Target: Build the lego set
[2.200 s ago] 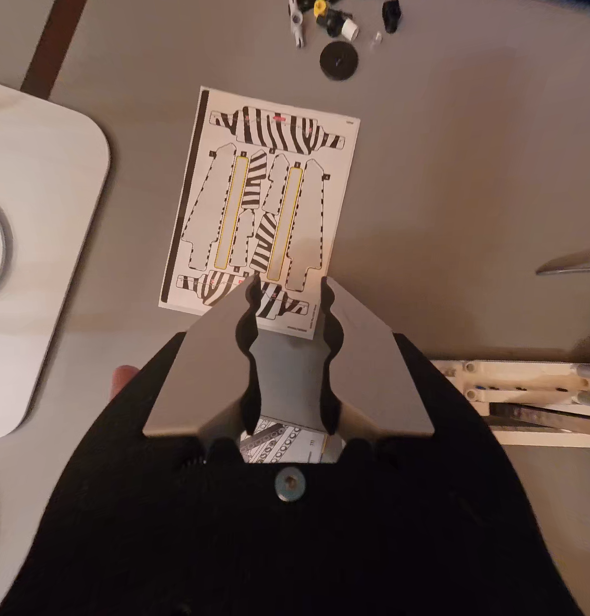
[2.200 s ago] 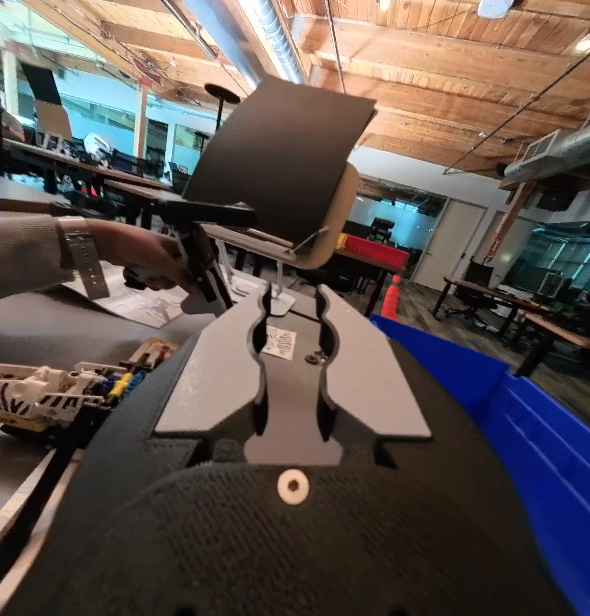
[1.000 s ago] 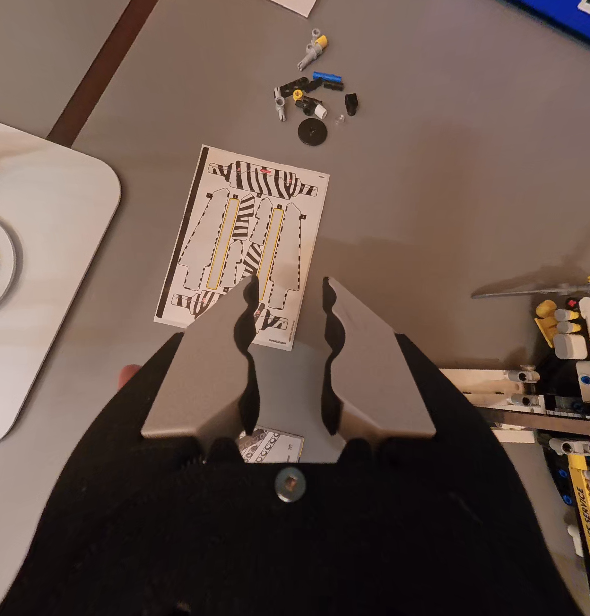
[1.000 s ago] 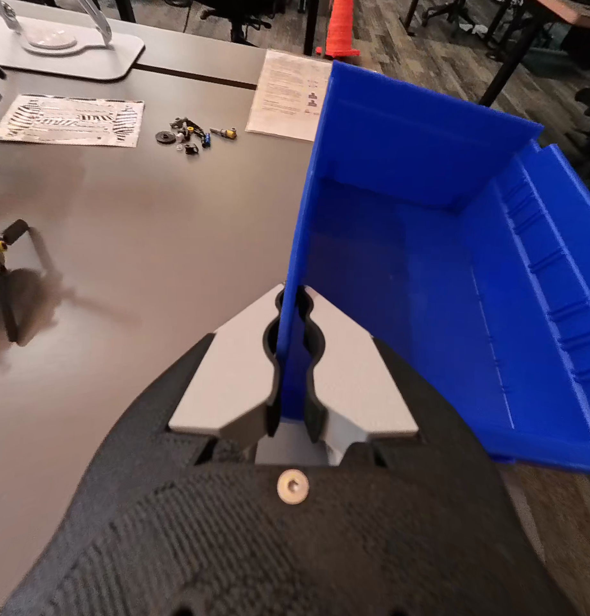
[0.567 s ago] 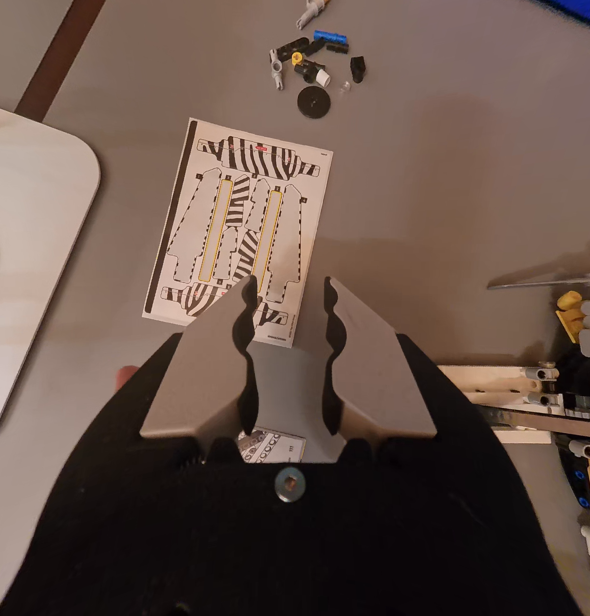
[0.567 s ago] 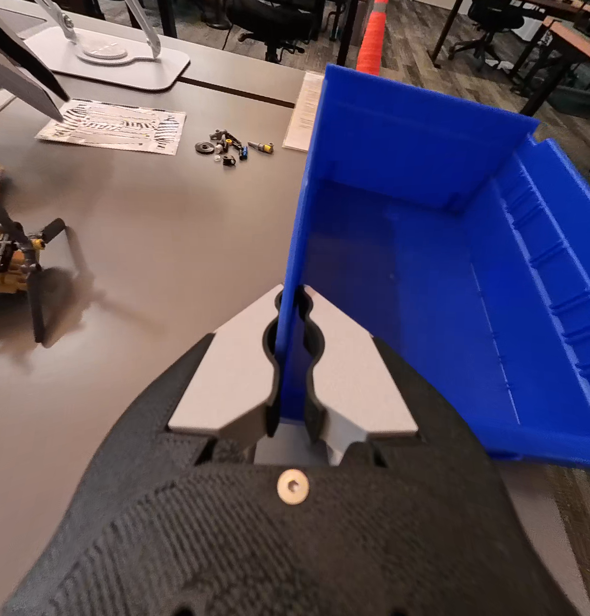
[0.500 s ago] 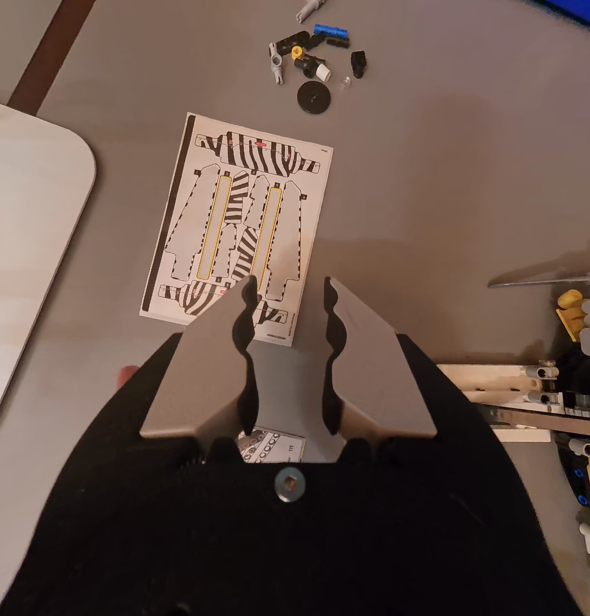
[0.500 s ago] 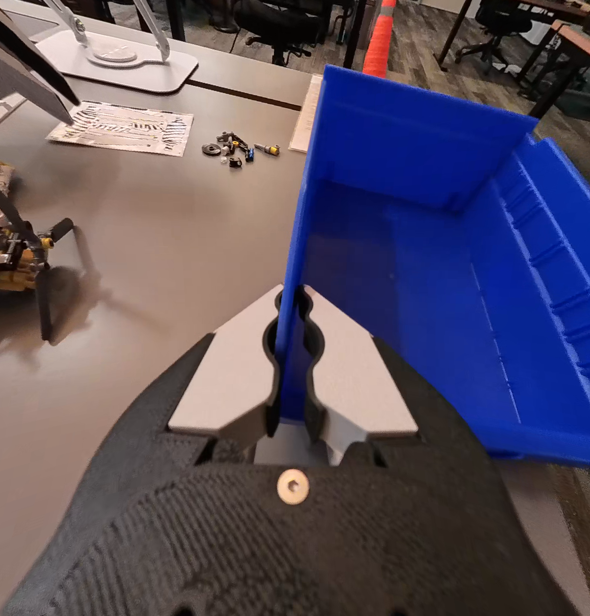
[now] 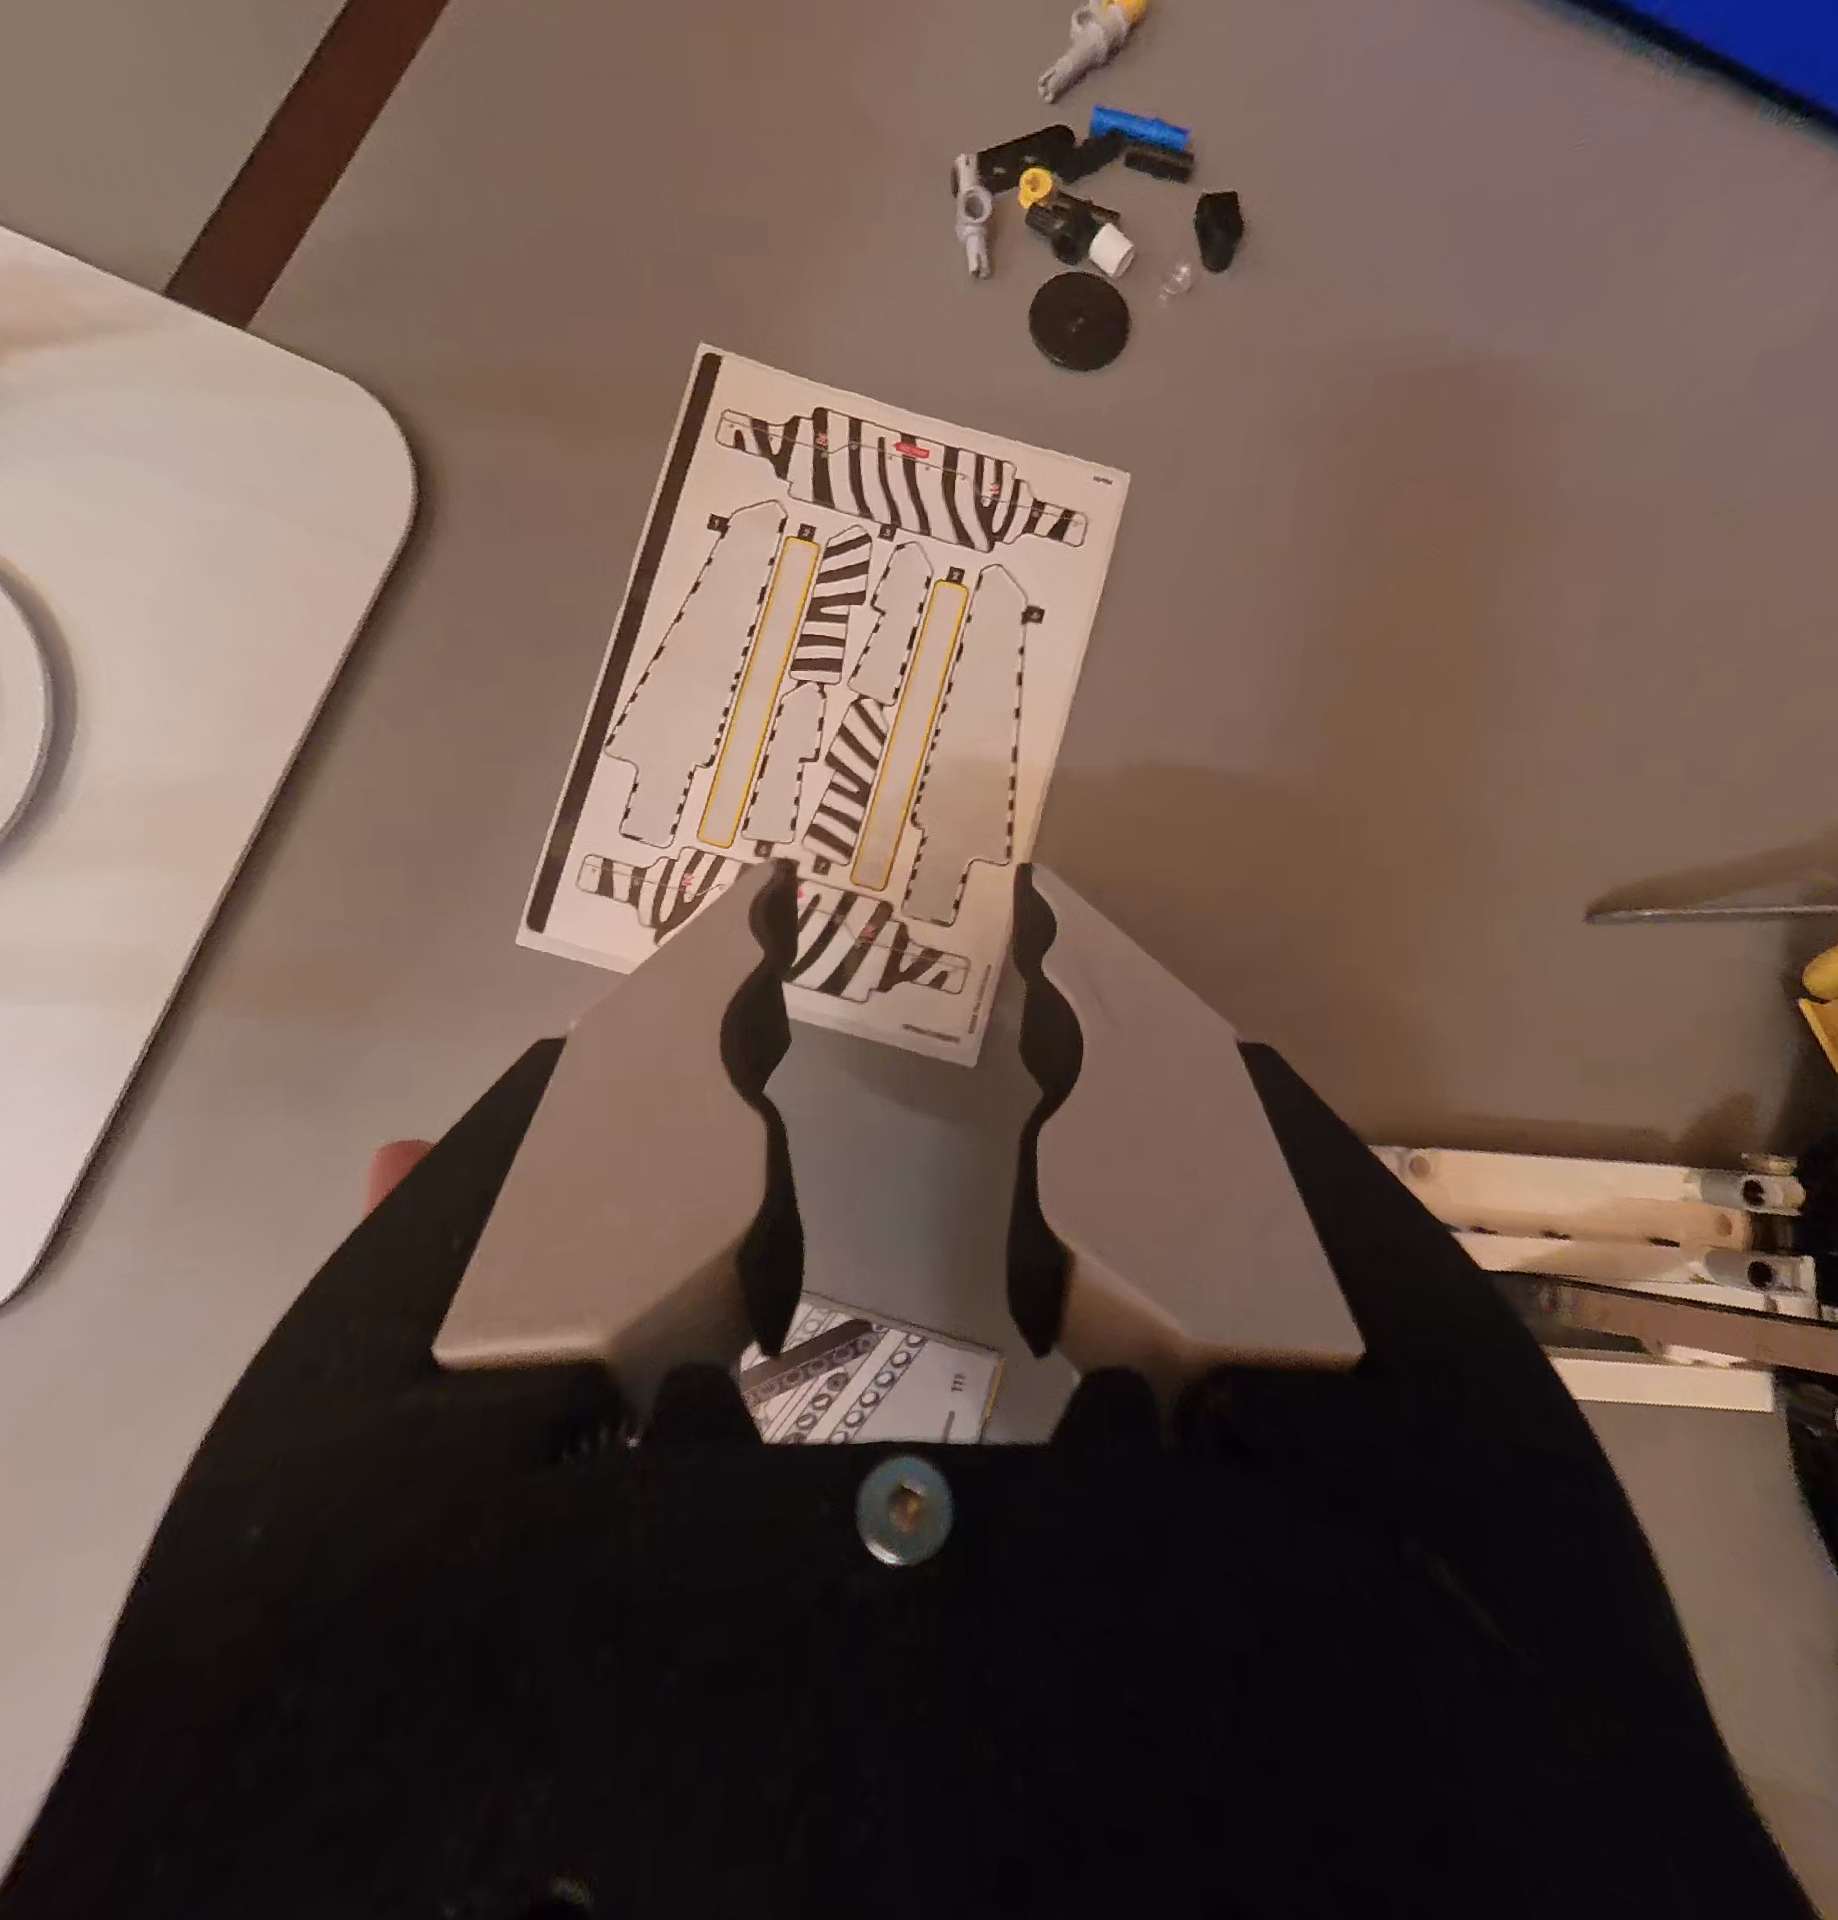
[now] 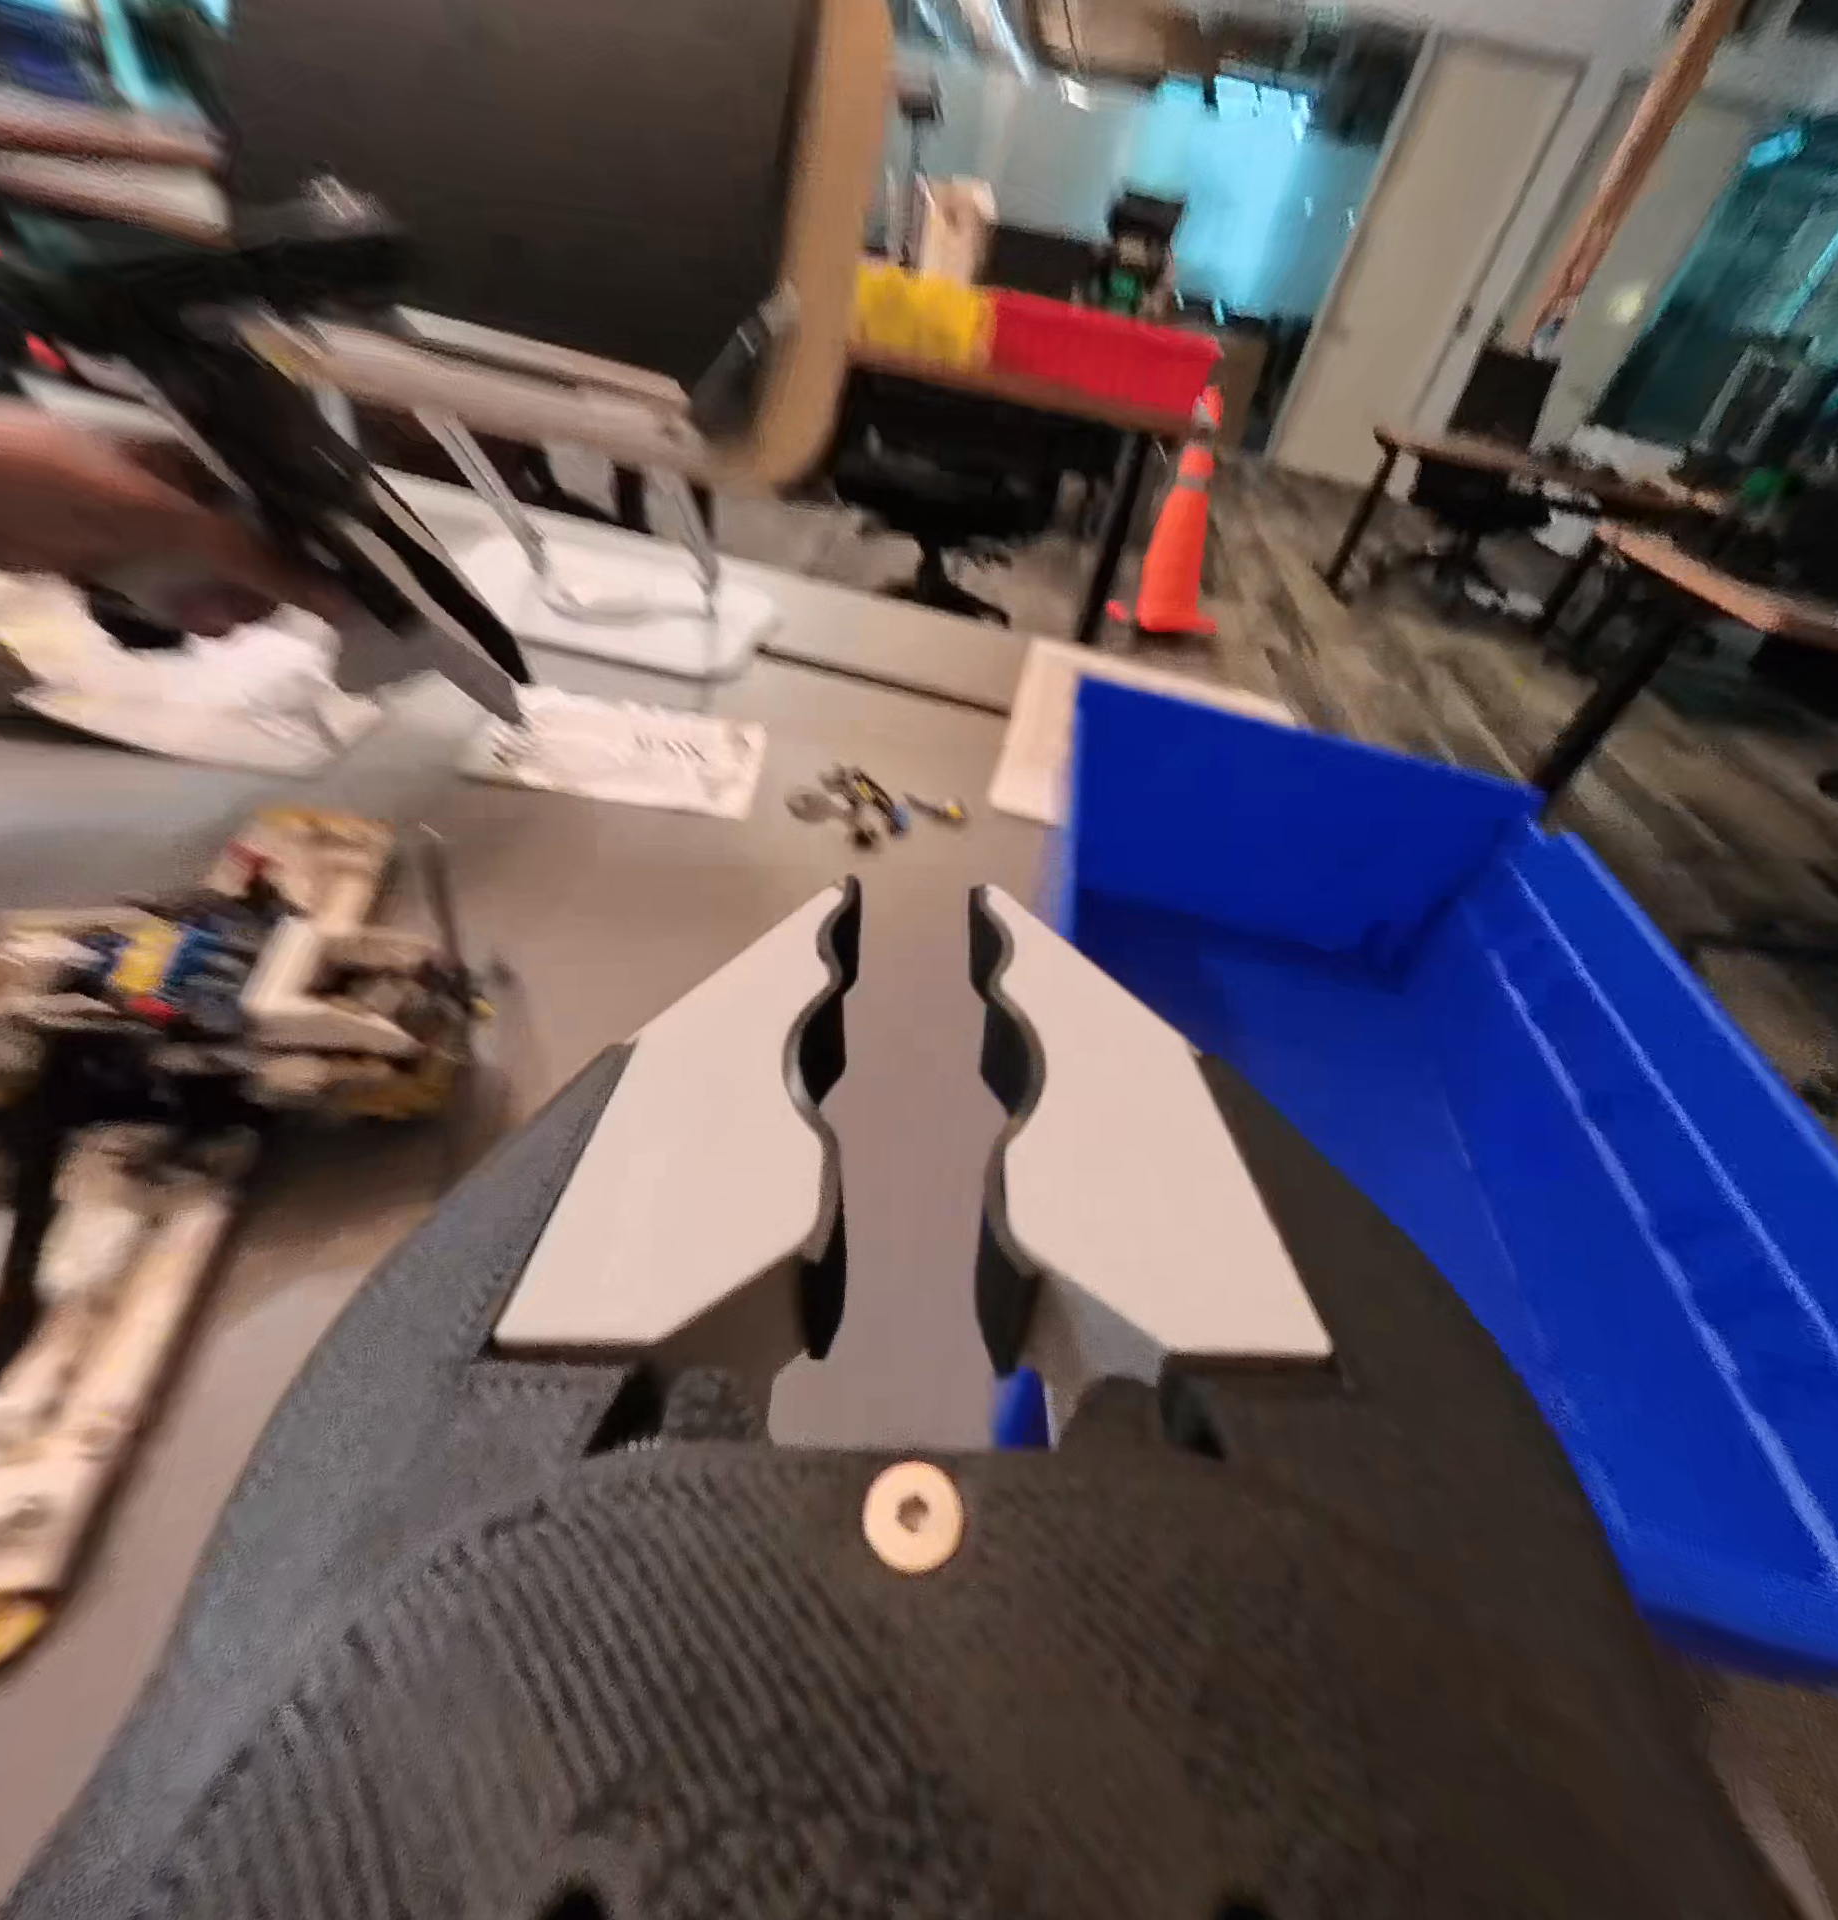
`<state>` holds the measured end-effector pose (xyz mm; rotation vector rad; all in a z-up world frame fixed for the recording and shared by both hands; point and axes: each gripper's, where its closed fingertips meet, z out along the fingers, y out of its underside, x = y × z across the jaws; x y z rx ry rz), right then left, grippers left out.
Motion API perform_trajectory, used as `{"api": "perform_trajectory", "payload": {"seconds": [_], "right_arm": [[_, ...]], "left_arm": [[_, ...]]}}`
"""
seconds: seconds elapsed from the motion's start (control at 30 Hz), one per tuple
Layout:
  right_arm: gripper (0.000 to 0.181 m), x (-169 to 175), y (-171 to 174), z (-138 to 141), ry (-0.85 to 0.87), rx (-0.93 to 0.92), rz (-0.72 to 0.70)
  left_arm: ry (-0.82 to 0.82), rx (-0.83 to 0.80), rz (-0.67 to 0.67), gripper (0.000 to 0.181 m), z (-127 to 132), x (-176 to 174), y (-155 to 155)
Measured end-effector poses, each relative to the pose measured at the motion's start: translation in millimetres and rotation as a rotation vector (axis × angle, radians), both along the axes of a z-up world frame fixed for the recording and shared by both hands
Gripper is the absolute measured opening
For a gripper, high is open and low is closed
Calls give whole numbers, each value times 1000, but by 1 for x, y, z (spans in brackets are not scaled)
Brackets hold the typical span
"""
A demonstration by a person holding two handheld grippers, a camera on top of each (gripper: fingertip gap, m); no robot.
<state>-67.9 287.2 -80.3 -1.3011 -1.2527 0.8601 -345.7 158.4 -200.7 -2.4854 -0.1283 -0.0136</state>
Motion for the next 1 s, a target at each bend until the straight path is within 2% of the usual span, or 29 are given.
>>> {"api": "perform_trajectory", "payload": {"seconds": [0.1,0.2,0.33,0.47,0.63,1.0], "right_arm": [[18,-11,-46,30,129,-29,139],[19,-21,-74,33,133,2,207],[19,-25,-76,26,107,39,194],[19,-23,-75,31,144,-17,214],[19,-19,-70,32,163,-59,223],[18,-24,-74,24,163,-96,248]], "left_arm": [[30,-58,33,43,-9,-9,-9],[25,-115,65,43,-20,-15,-17],[50,-122,93,38,-25,-24,-18],[112,-129,115,37,-27,-34,-20],[114,-99,158,31,-27,-42,-17],[118,-90,143,33,-21,-37,-14]]}}
